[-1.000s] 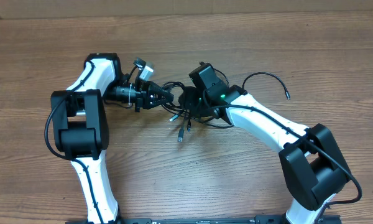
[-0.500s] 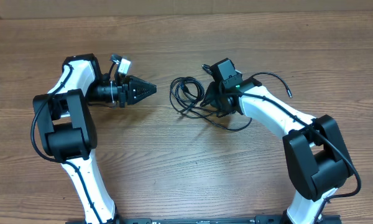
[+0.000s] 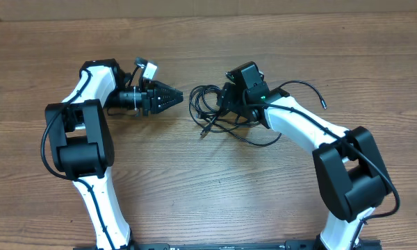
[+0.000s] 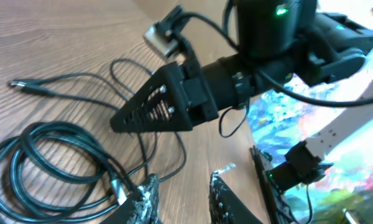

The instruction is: Untangle cables

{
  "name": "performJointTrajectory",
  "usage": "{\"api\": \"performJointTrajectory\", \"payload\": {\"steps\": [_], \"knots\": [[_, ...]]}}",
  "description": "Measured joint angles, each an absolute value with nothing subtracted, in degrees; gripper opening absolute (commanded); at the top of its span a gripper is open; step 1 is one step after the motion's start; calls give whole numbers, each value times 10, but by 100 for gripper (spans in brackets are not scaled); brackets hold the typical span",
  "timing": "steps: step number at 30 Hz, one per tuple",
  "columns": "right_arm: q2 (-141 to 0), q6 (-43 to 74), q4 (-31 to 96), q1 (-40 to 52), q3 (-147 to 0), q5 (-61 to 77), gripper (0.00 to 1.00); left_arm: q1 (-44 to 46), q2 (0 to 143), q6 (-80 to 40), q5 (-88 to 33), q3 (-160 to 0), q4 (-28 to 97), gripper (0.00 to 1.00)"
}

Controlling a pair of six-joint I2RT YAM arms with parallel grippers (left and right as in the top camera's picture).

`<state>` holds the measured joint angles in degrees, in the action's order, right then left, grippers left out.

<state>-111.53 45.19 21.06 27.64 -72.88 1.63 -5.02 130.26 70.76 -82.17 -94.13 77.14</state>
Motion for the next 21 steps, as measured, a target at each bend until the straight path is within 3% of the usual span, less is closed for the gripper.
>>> {"api": "performJointTrajectory", "payload": {"steps": [6,12,14,17,21], "knots": [[-1157,449,185,276,-729,17,79,-44,1303,482,-726,-942,620,30],[-1165,449,174,276,-730,17,77,-15,1303,208,-491,-942,543,33],[-1166,449,173,276,-730,17,77,-2,1303,152,-430,-942,539,35],[-1166,448,172,276,-730,17,72,16,1301,86,-376,-942,536,47],[-1167,445,171,279,-730,16,72,27,1293,48,-340,-946,533,48]]}}
